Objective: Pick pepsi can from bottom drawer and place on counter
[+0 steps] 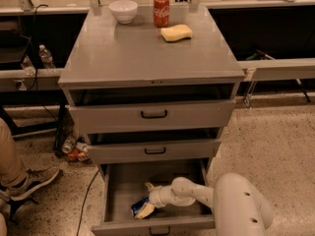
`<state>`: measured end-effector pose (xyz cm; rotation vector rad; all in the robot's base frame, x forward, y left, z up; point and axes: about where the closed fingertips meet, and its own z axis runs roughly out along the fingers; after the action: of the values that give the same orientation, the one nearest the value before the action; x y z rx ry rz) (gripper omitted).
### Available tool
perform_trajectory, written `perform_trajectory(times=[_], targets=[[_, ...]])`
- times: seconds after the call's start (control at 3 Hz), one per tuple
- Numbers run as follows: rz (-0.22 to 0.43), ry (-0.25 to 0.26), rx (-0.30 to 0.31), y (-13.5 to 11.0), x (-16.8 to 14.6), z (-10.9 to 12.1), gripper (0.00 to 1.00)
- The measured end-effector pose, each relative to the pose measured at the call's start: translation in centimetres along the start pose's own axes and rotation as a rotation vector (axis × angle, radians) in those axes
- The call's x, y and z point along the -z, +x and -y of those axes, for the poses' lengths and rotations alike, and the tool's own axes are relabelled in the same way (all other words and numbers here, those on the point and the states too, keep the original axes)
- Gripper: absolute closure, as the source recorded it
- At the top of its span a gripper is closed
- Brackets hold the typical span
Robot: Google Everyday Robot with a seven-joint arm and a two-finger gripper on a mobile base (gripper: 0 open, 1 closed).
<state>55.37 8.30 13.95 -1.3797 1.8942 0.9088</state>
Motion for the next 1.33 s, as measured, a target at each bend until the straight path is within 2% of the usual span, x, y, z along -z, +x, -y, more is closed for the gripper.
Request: perform_trajectory(times=[1.33], targets=[[0.043,-0.009,-0.017,0.98,0.22,-0.58,0.93]])
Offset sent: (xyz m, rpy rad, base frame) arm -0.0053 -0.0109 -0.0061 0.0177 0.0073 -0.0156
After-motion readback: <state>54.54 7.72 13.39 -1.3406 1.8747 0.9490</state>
